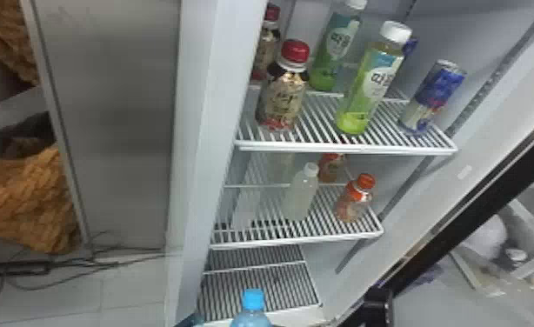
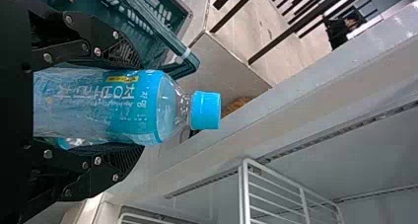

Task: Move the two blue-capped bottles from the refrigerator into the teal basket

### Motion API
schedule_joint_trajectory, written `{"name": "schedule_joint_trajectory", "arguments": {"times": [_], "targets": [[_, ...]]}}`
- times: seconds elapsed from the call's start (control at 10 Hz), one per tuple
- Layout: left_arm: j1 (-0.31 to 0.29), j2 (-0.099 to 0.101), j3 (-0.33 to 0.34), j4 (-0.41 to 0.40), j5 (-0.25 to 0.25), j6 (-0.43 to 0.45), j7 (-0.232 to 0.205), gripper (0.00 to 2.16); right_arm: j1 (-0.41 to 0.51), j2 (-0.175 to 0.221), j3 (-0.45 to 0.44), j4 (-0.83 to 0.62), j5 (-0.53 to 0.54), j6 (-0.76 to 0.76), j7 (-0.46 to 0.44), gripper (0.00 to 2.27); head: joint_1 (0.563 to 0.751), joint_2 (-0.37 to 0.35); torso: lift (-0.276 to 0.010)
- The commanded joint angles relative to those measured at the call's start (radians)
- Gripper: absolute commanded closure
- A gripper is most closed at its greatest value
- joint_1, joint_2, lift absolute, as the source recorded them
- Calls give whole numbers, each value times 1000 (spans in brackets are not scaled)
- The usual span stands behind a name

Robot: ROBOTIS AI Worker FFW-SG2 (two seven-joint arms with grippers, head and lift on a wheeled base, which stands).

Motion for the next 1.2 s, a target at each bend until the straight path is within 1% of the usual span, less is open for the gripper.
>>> {"name": "schedule_joint_trajectory", "arguments": {"times": [0.0,0.3,0.4,0.5,0.6,0.7,0.9,1.0,1.1], "targets": [[0,0,-3,0,0,-2,0,1157,-25,0,13,48,-8,-33,3,634,695,-350,-166],[2,-2,2,0,0,0,0,1157,-40,3,20,80,-18,-47,11,633,695,-350,-166],[5,-2,2,0,0,-2,0,1157,-54,3,20,110,-21,-57,35,545,695,-350,-166],[5,-2,2,0,0,0,0,1157,-64,5,20,129,-21,-70,52,386,695,-350,-166],[2,-3,2,0,0,-2,0,1157,-69,3,20,134,-18,-79,65,163,695,-350,-166],[5,-3,2,2,0,-2,0,1157,-69,5,19,139,-23,-92,71,84,695,-350,-166],[7,-3,5,0,0,-2,0,1157,-64,8,14,132,-18,-111,71,147,695,-350,-166],[7,-3,5,0,0,-2,0,1157,-54,15,8,107,-5,-141,71,148,695,-350,-166],[7,-5,5,0,0,-2,0,1157,-37,38,-17,70,31,-202,63,151,695,-350,-166]]}}
